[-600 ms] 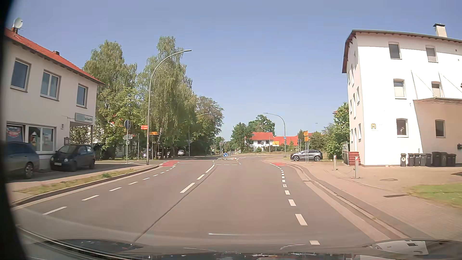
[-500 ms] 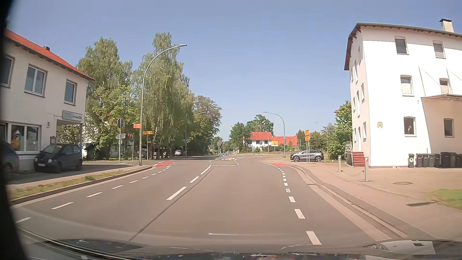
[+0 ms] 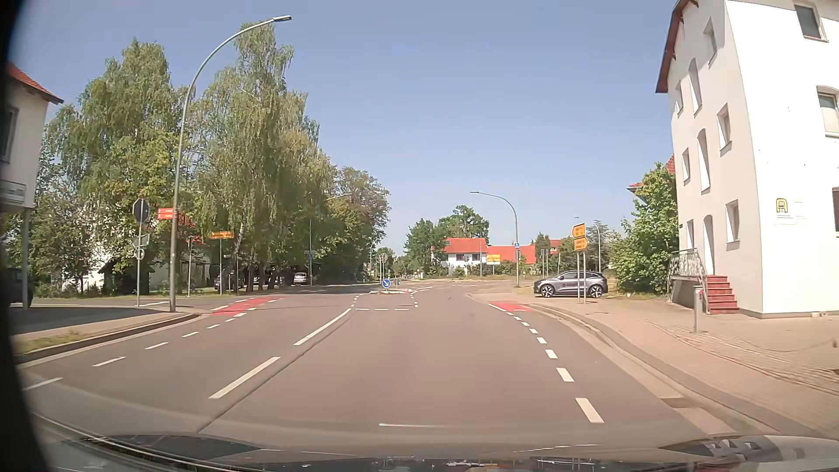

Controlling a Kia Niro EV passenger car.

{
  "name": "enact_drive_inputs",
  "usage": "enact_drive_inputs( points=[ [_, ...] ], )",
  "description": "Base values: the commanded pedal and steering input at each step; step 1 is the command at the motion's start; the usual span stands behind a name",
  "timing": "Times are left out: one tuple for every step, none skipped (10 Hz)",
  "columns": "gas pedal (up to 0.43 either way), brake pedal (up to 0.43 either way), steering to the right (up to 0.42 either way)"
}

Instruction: Follow the waypoints while adhering to traffic rules and regulations

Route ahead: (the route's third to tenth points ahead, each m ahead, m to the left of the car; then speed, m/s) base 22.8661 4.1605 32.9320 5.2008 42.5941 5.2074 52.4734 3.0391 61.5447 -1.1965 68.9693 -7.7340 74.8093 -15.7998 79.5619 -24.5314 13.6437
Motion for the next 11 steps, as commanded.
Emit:
enact_drive_inputs(
  points=[
    [0.039,0.000,-0.001],
    [0.039,0.000,-0.004],
    [0.028,0.000,-0.005],
    [0.028,0.000,-0.006],
    [0.020,0.000,-0.008],
    [0.008,0.000,-0.009],
    [0.000,0.000,-0.011],
    [0.000,0.000,-0.011],
    [0.000,0.000,-0.011],
    [0.000,0.000,-0.011],
    [0.000,0.000,-0.012]
  ],
)
